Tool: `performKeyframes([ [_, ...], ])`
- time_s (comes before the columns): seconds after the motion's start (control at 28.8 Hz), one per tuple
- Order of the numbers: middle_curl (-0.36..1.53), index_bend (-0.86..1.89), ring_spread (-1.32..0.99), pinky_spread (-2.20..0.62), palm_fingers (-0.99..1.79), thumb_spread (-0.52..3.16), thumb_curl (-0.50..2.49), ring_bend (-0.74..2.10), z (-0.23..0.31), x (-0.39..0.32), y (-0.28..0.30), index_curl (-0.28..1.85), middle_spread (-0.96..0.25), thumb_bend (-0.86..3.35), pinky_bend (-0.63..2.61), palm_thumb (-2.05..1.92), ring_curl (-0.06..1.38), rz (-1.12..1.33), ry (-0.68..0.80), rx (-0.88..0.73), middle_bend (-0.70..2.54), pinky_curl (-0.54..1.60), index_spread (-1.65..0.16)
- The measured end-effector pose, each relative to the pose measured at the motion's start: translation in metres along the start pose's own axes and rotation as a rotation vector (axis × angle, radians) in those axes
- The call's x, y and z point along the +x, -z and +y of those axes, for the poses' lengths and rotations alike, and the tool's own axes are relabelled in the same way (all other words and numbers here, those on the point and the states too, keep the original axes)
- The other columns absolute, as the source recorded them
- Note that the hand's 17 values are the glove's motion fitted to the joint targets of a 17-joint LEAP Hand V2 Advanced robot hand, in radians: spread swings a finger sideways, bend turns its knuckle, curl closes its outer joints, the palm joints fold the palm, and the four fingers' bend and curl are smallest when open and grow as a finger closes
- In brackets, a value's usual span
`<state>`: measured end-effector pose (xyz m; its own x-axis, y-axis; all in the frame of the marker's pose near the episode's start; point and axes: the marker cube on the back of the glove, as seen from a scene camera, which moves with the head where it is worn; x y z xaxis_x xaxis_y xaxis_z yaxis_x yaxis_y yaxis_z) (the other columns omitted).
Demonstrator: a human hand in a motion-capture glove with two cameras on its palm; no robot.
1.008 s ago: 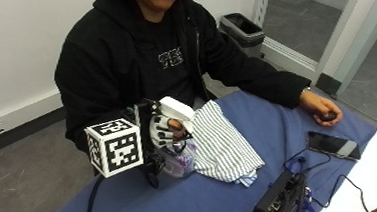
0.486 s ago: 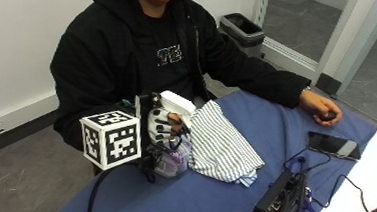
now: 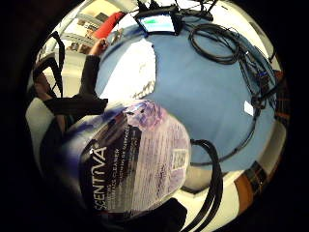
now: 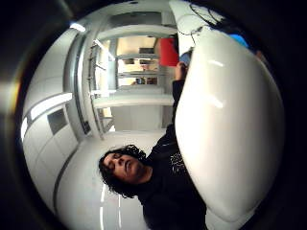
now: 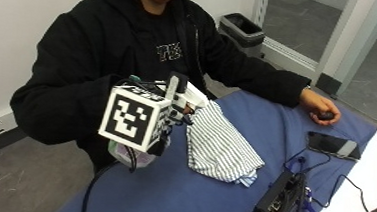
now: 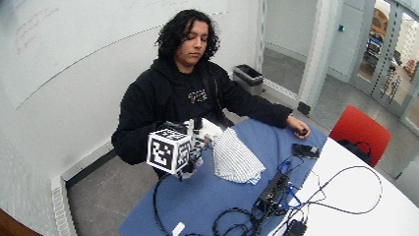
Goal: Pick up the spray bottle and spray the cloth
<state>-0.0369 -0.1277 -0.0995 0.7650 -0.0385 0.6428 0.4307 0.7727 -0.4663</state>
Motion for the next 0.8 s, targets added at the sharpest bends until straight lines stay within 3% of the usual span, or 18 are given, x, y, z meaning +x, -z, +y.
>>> performKeyframes([
  [0.42, 0.54, 0.17, -0.24, -0.29, 1.24, 0.29, 0.76, 0.68, -0.060, -0.014, -0.038, 0.55, -0.23, -0.01, 0.50, 1.06, 0.52, 0.216, -0.289, -0.356, 0.49, 0.46, -0.30],
  [0.56, 0.54, 0.16, -0.24, -0.29, 1.23, 0.31, 0.77, 0.68, -0.049, -0.010, -0.051, 0.55, -0.22, -0.02, 0.50, 1.06, 0.52, 0.280, -0.361, -0.553, 0.48, 0.46, -0.30],
  [0.8, 0.54, 0.15, -0.24, -0.28, 1.21, 0.34, 0.78, 0.68, -0.060, 0.001, -0.080, 0.55, -0.22, -0.02, 0.50, 1.06, 0.52, 0.398, -0.503, -0.754, 0.47, 0.46, -0.29],
])
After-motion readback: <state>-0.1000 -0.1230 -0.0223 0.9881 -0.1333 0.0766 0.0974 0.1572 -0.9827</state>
